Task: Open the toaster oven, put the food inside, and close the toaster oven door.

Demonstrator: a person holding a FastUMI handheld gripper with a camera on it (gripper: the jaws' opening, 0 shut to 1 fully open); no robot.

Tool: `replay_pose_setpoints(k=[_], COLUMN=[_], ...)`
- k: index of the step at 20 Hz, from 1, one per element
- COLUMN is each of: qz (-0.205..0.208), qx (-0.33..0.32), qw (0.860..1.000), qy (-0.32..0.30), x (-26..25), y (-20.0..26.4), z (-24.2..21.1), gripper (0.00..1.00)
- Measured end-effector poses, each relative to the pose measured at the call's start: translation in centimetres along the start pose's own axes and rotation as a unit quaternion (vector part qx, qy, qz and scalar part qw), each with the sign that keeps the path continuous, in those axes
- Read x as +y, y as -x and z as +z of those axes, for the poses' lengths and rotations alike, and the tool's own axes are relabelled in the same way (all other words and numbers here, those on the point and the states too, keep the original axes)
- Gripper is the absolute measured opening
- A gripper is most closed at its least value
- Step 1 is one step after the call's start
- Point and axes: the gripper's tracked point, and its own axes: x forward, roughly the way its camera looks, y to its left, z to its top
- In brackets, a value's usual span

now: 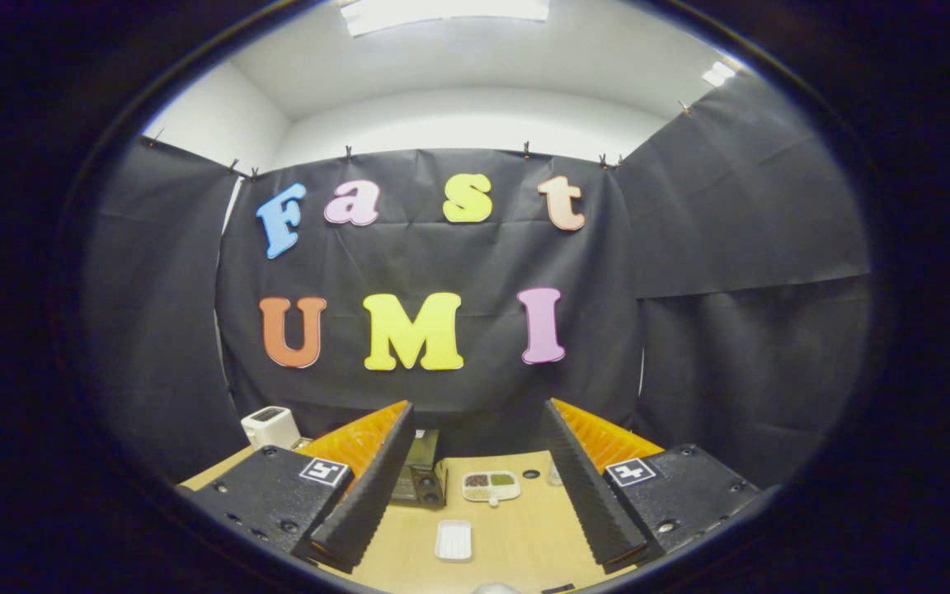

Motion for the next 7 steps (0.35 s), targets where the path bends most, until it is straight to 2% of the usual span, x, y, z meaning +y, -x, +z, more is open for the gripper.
replay_pose_setpoints(k=[7], qz=[-0.003], qx=[0.007], qw=[1.000], qy=[0.006], x=[0.7], y=[-1.1], z=[0.4], gripper=[0.98])
